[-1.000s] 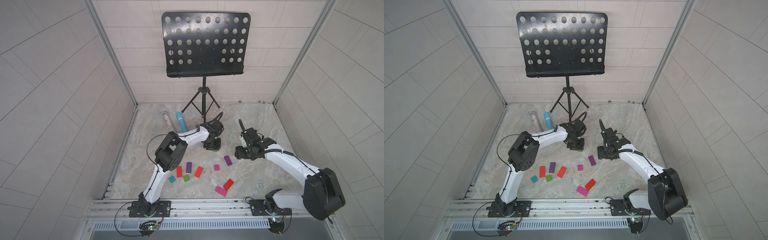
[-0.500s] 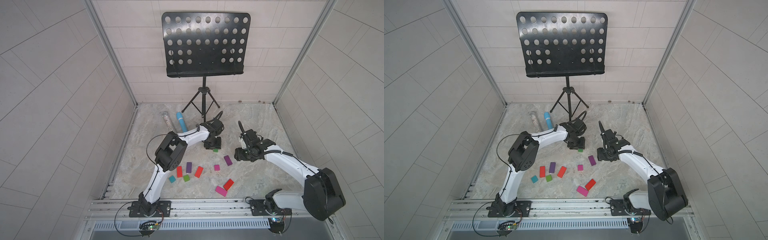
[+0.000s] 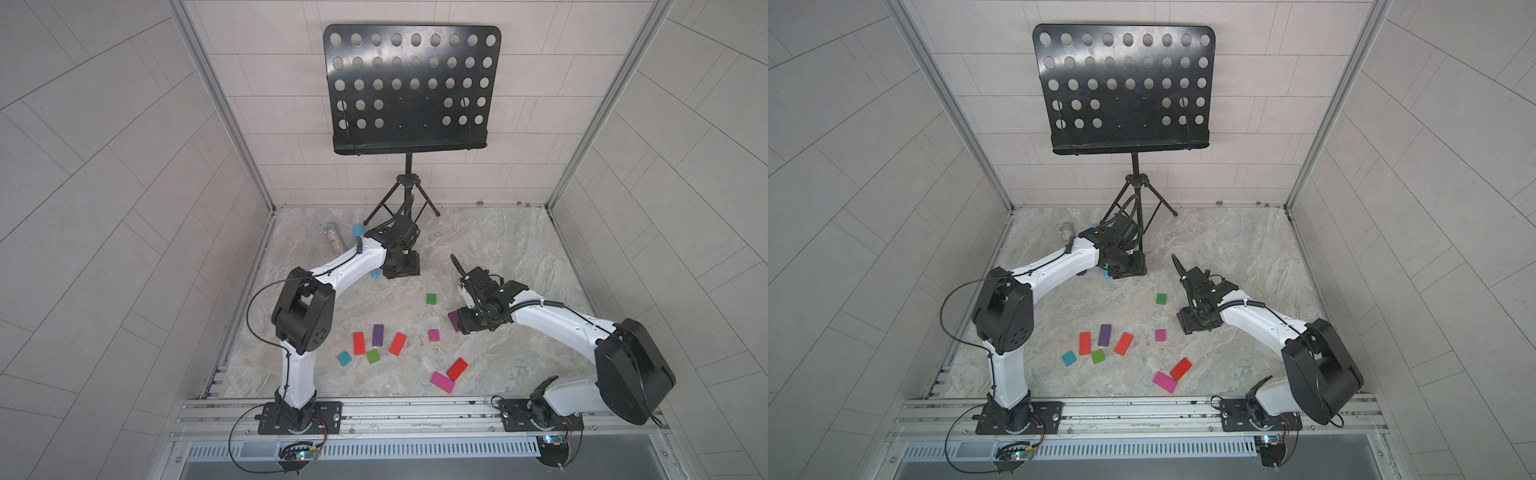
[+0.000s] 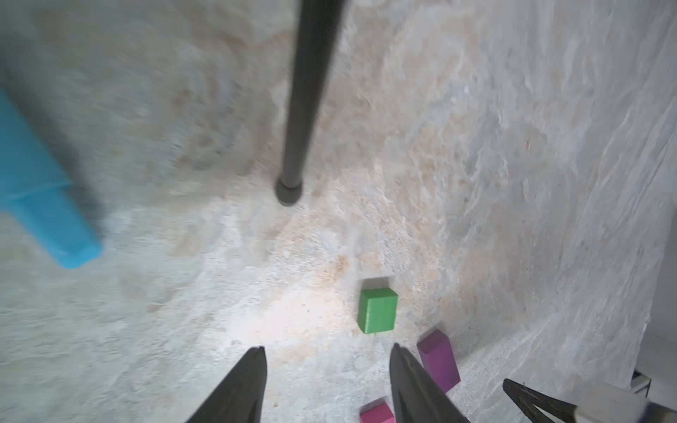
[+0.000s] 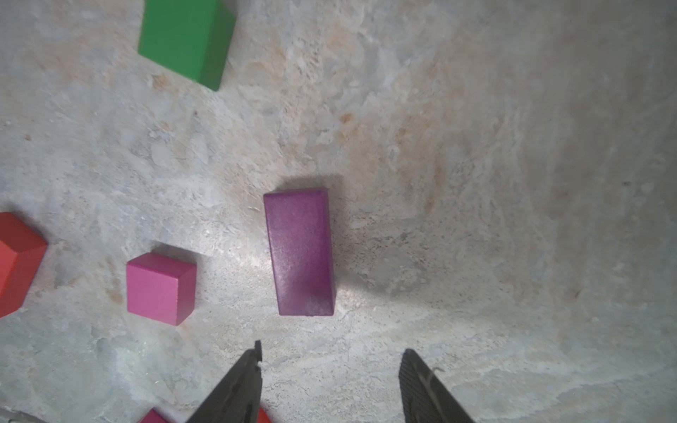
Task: Assemble the number 7 with building blocks
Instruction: Place the building block at the center of the board, then pick up the building block from the center of the board.
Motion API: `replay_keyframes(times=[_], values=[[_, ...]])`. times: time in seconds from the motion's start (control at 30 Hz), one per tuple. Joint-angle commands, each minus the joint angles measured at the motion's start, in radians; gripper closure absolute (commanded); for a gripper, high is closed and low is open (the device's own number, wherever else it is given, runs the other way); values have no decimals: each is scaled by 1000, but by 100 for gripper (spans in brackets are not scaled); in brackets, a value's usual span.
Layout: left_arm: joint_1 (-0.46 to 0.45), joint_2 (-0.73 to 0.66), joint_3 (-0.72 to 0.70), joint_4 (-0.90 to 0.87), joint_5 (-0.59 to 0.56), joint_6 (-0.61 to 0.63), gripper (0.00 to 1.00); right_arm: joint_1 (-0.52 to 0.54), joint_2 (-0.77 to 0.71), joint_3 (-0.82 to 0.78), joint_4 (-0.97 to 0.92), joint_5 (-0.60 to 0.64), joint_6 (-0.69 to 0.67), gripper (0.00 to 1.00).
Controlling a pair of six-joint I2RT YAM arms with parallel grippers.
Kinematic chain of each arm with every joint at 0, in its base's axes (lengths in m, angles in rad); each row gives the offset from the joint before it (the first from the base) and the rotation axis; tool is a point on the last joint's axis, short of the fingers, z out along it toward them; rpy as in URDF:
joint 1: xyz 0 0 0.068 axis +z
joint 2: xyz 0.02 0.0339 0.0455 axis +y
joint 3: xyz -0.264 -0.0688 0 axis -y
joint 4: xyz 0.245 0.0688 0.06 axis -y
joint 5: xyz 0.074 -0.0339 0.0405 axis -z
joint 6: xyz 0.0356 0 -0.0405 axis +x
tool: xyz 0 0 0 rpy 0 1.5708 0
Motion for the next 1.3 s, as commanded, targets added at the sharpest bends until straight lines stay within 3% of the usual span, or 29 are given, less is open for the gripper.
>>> replay_keyframes(times=[0.0,0.2,0.5,1.27], values=[[42,-44,-77,-37,-26,35,40,5,38,51,-18,38,-7,37],[110,-106,-176,-3,-11,35,39,17,140,103,-19,33,-14,38],[116,-130,-182,-9,-23,56,39,29,220,127,-21,25,-12,43],[132,-144,-174,-4,11,96,36,28,285,132,-21,19,8,72]])
